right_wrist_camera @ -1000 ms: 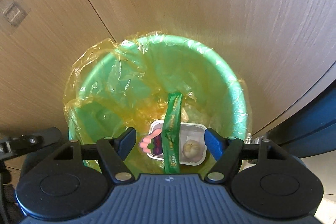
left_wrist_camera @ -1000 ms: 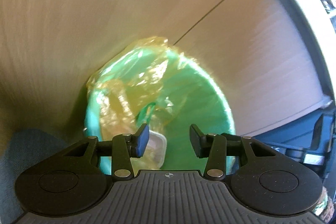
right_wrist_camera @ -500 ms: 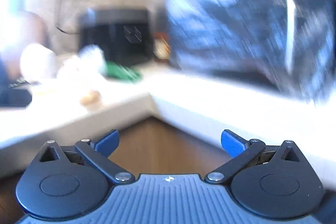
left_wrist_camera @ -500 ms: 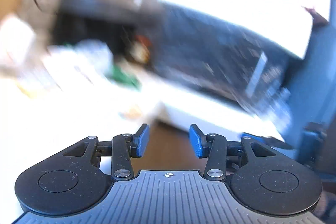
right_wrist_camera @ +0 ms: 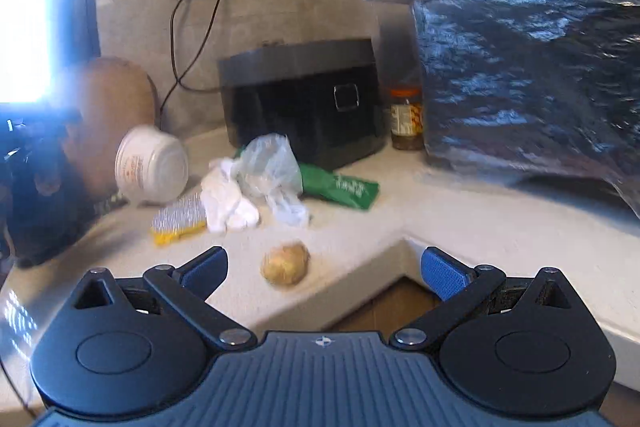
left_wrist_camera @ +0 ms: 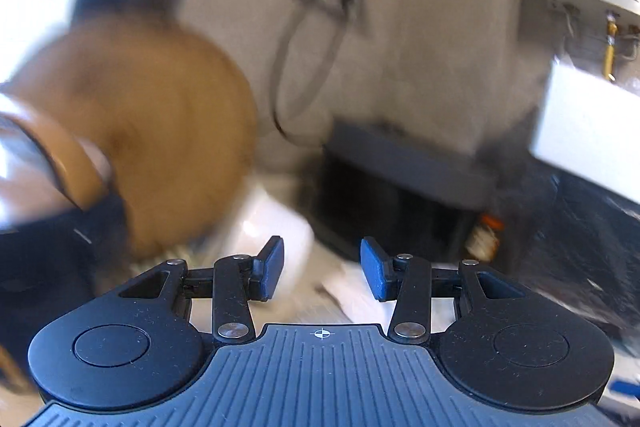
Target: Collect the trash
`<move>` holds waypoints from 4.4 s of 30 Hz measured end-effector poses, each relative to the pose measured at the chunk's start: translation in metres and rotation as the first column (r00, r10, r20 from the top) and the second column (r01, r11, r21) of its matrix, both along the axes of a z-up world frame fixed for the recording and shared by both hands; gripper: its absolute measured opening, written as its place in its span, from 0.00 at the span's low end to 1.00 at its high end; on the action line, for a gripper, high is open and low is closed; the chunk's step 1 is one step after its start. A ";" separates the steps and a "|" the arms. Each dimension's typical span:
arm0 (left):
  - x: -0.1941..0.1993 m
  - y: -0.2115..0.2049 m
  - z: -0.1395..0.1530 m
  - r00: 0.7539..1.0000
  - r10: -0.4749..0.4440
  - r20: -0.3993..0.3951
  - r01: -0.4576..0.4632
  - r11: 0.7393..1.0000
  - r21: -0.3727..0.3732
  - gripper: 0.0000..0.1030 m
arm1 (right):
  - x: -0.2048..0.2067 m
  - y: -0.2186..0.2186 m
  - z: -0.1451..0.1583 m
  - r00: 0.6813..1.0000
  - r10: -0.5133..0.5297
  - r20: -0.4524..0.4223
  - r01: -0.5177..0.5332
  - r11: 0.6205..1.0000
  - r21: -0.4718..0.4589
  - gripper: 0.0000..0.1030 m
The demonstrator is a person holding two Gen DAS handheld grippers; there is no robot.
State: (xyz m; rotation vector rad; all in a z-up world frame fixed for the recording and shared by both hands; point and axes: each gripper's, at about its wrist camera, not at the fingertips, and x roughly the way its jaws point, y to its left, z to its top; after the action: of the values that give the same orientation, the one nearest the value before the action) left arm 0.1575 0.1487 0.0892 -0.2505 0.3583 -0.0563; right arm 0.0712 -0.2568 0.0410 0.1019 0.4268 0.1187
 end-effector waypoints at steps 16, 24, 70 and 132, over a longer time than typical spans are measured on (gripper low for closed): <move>0.153 -0.026 -0.099 0.963 -0.061 -0.263 0.080 0.995 0.060 0.46 | 0.080 0.064 -0.027 0.978 0.191 -0.078 -0.197 0.978 -0.074 0.95; 0.172 -0.045 -0.110 0.937 -0.132 -0.323 0.178 0.977 0.116 0.45 | 0.122 0.067 -0.024 0.981 0.173 -0.086 -0.177 0.983 -0.045 0.95; -0.036 -0.051 -0.051 0.883 -0.347 -0.316 0.344 0.936 -0.067 0.23 | 0.041 0.129 -0.052 0.909 0.380 -0.168 -0.380 0.924 0.037 0.43; -0.004 -0.006 -0.104 0.860 -0.261 -0.438 0.135 0.945 -0.297 0.42 | 0.046 0.116 -0.054 0.903 0.370 -0.219 -0.358 0.929 0.092 0.06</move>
State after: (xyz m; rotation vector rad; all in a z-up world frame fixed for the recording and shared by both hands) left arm 0.1533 0.1428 -0.0151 -0.4874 0.8712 -0.2522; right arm 0.1172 -0.1408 -0.0131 0.0842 0.6764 0.4918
